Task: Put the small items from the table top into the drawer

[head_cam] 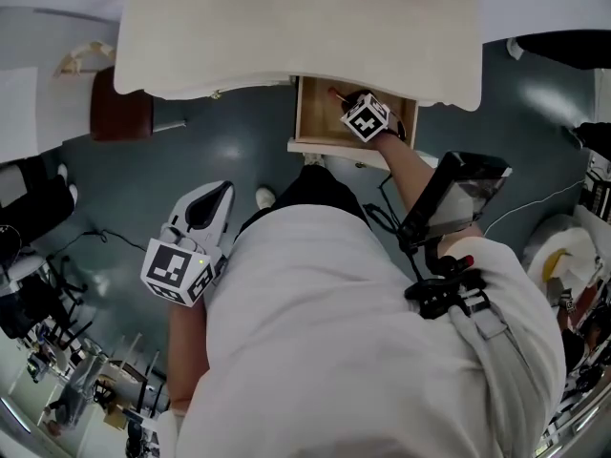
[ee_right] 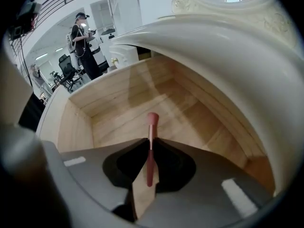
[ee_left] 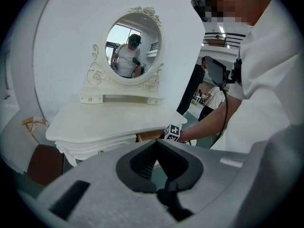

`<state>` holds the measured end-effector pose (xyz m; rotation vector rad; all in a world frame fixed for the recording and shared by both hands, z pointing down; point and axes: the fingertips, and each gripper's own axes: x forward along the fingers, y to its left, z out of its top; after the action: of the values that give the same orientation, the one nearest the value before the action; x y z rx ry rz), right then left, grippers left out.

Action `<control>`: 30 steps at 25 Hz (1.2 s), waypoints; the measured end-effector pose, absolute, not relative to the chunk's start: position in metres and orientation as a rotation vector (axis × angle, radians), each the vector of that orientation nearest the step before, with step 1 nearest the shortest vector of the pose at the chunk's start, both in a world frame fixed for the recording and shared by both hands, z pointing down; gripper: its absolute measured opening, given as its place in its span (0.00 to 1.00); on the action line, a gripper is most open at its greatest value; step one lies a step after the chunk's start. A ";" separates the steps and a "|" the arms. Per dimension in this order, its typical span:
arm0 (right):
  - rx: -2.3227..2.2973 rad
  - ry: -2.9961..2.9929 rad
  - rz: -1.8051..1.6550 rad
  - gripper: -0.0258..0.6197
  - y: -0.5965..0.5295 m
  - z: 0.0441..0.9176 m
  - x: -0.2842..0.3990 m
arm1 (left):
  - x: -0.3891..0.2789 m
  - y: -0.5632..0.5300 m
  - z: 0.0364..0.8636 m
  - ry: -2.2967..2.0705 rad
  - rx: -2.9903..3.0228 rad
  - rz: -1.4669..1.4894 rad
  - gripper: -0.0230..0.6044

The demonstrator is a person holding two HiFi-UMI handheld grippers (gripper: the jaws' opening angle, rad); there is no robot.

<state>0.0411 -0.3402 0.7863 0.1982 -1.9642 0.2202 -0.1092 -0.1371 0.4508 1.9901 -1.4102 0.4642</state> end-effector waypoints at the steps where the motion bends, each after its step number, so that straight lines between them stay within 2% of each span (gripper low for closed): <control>1: 0.195 -1.965 0.216 0.11 -0.340 0.787 0.041 | -0.108 -0.137 0.450 -1.410 1.990 0.465 0.04; 9: 0.181 -1.966 0.204 0.12 -0.338 0.791 0.040 | -0.108 -0.142 0.450 -1.403 2.004 0.480 0.04; 14: 0.185 -1.958 0.189 0.24 -0.333 0.782 0.045 | -0.103 -0.137 0.444 -1.394 2.027 0.476 0.04; 30: 0.397 -1.962 0.117 0.21 -0.333 0.713 0.063 | -0.128 -0.106 0.438 -1.301 2.201 0.426 0.04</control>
<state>0.0629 -0.3327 0.7125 0.3965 -1.9618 0.1169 -0.1279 -0.1059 0.4380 2.2011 -1.3008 0.4258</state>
